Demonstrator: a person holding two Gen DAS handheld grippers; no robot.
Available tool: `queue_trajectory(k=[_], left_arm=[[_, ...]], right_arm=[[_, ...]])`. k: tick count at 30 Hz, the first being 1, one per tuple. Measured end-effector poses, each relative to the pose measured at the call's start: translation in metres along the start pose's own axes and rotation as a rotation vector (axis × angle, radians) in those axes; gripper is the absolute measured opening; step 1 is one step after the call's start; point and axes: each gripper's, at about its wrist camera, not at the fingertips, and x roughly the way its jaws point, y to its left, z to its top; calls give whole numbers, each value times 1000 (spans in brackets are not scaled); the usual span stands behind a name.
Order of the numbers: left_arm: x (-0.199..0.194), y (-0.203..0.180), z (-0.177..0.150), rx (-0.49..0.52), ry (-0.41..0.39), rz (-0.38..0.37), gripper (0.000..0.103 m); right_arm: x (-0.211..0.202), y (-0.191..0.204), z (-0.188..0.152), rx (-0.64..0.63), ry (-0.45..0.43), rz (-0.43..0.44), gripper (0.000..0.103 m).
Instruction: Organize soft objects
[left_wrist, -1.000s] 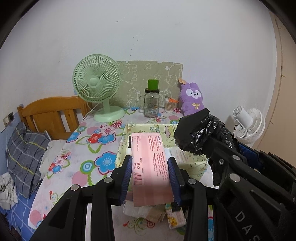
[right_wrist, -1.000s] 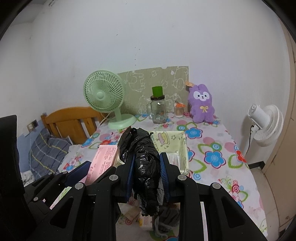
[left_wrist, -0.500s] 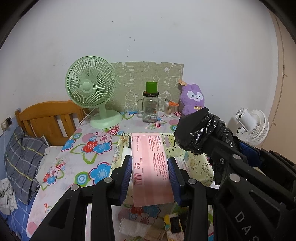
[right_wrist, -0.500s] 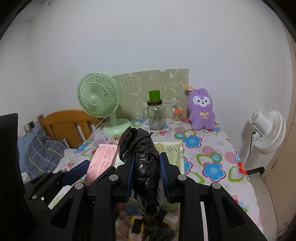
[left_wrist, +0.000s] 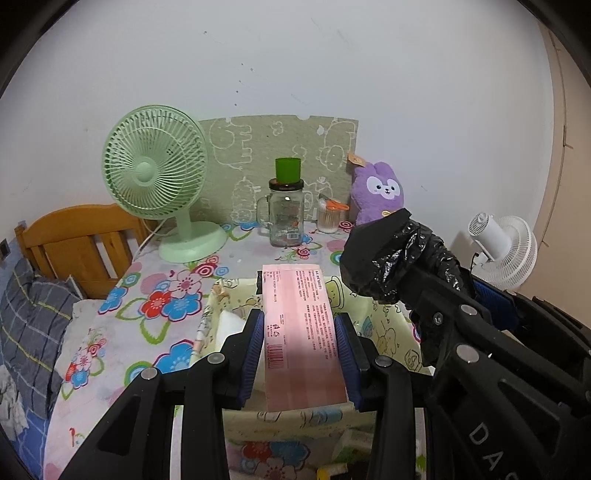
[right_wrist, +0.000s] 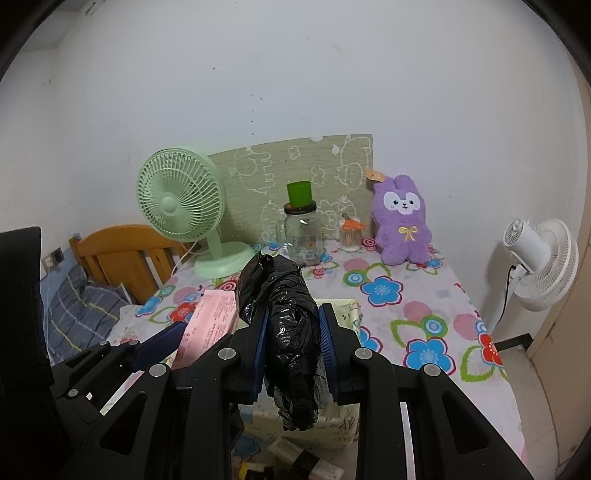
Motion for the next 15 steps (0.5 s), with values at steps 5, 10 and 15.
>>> queue_trajectory(k=[5,10,15], left_arm=[[16,1,1,-2,9,2,39],[29,3,0,-7,25,7,39],[44,5,-4,-9,62,0,40]], right_arm=[[16,-3,1,2,14,7,30],[31,-5,0,4,31,15,30],[44,-5,-3,-4,41,18,30]])
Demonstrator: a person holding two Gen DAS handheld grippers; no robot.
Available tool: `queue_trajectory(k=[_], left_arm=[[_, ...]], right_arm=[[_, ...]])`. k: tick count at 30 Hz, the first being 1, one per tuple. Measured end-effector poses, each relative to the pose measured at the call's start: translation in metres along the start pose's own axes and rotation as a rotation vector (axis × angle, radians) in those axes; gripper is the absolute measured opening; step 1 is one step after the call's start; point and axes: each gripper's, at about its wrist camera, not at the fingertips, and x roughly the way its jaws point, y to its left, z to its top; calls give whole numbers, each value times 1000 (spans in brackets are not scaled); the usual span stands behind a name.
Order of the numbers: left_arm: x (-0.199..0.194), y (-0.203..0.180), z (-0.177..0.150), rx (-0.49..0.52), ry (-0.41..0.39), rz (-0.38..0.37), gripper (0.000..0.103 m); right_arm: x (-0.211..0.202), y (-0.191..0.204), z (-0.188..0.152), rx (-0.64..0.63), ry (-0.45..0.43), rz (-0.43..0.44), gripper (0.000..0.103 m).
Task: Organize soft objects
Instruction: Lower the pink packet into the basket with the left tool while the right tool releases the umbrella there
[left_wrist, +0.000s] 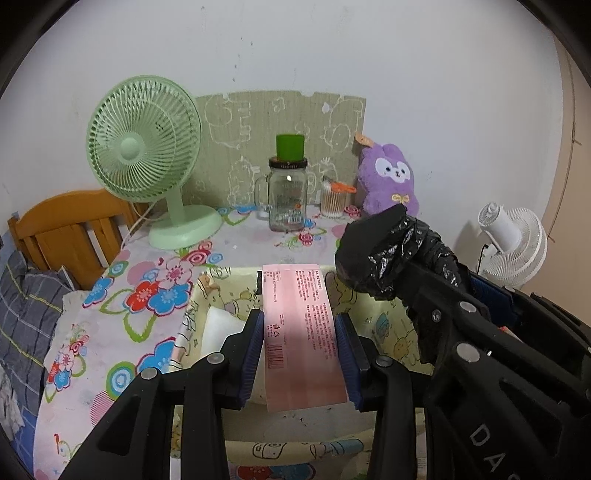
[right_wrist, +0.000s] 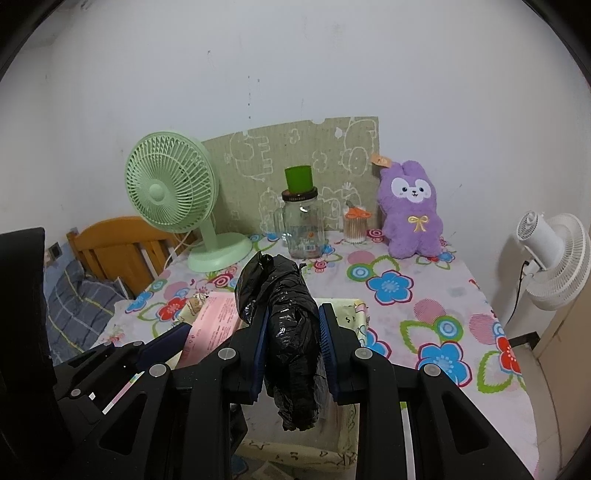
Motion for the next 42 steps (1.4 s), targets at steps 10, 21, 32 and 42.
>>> queue_trajectory(k=[10,21,32,42], left_arm=[[20,4,-12,-9,80,25,42],[29,10,-15,-8,111,41,72],[31,11,-16,-6,120,22,84],[23,9,-16,-1,108,45,92]], right_arm=[[22,1,-13,2,51,31,30],[41,3,-17,3,89,64,30],[54,-1,-19,43,96,91,77],[46,2,-18,22,113,63,80]])
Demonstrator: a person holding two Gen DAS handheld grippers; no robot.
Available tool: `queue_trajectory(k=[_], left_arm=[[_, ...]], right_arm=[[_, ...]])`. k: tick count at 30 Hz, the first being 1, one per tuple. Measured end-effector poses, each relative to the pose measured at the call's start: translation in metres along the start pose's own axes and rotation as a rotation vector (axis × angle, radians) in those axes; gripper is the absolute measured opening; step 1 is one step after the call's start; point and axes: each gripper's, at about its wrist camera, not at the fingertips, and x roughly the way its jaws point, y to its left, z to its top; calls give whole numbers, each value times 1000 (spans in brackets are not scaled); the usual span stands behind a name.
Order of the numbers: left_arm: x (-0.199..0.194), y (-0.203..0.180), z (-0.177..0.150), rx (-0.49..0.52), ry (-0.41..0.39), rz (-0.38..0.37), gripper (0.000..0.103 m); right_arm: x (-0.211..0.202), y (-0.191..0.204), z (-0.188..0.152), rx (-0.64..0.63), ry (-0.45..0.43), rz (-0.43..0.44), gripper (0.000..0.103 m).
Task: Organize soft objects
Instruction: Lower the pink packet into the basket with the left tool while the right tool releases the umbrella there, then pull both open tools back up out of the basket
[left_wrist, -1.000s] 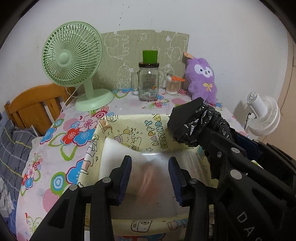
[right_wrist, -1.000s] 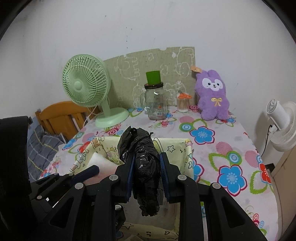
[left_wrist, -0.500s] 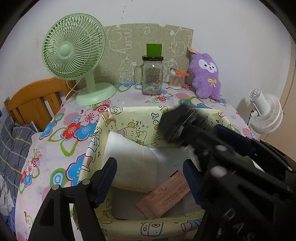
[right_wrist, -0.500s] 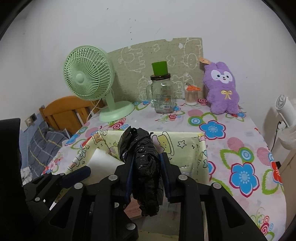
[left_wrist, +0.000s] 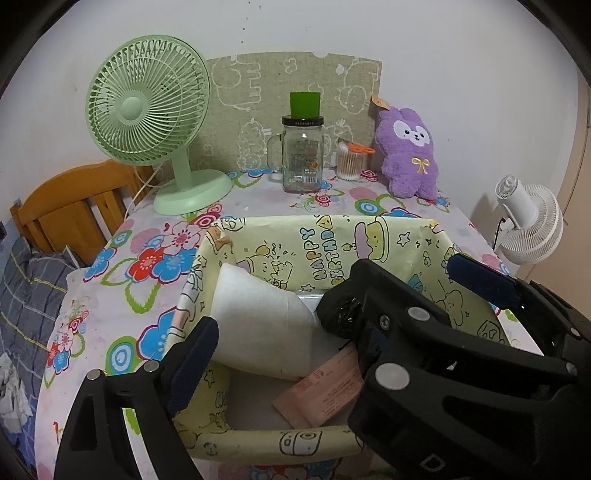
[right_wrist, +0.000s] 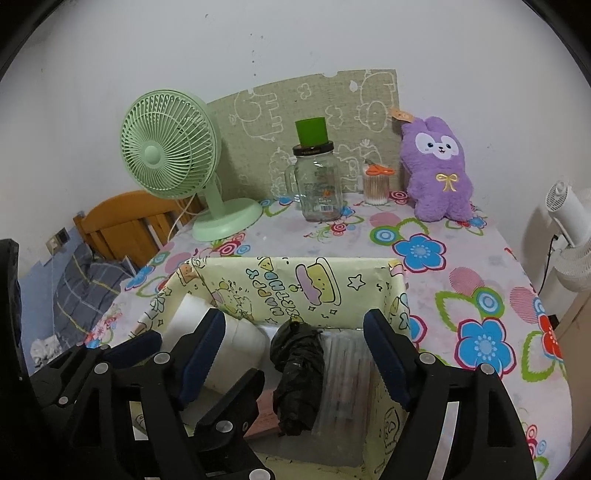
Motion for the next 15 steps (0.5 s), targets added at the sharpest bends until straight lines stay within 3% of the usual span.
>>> queue_trajectory(k=[15], left_arm=[[-39,3,-4,1,-63,-5,96]], right_arm=[[-40,15,1,-9,-32,-52,82]])
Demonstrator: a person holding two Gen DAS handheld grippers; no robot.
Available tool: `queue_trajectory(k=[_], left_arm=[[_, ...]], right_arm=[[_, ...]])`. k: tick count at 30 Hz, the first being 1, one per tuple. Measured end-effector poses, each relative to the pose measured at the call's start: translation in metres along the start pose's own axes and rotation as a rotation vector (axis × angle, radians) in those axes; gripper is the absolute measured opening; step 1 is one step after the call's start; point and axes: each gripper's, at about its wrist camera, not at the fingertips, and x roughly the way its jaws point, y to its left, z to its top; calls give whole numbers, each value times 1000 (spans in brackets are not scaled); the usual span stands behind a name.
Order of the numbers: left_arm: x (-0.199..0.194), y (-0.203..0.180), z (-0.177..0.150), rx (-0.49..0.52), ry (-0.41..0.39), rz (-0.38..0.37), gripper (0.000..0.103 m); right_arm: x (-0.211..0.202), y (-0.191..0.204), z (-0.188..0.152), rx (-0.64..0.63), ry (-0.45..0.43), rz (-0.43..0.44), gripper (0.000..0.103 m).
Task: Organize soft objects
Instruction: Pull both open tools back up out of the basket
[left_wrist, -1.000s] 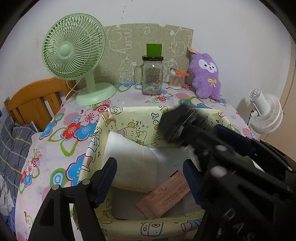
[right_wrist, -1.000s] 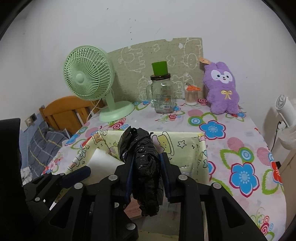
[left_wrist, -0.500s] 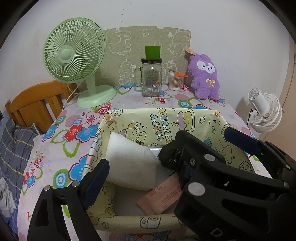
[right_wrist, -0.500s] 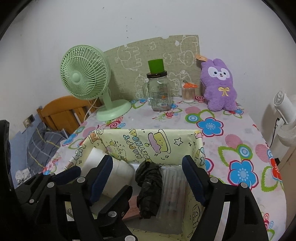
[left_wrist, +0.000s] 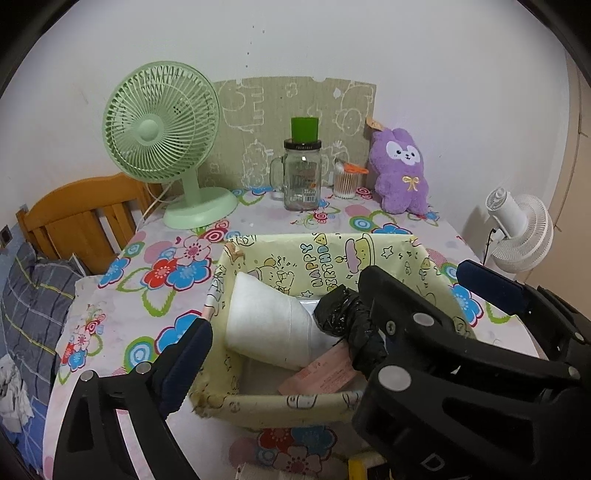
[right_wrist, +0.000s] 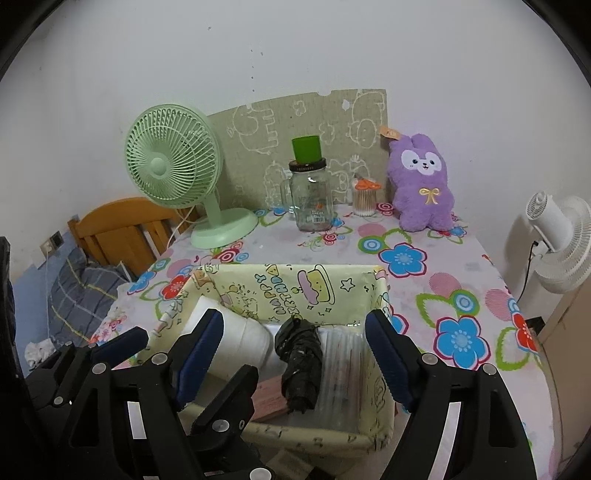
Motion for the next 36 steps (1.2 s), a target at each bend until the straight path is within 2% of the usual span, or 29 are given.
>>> queue_trajectory(k=[6,15,19,36], left_arm=[[-21,0,-3,5,-33,-10,96],[-45,0,-13,3,-63,-23,101],[-54,-1,-17,5,-78,-23,102],[-84,-7,-44,15,-112,-35,103]], right_arm=[[-21,7,-1,-14,-27,-13,87],[-48,16,-6,-39,-53,-16,90],[-60,20,-9,-57,-77,-47,93],[-96,29,-32,-105,-87,-47,94]])
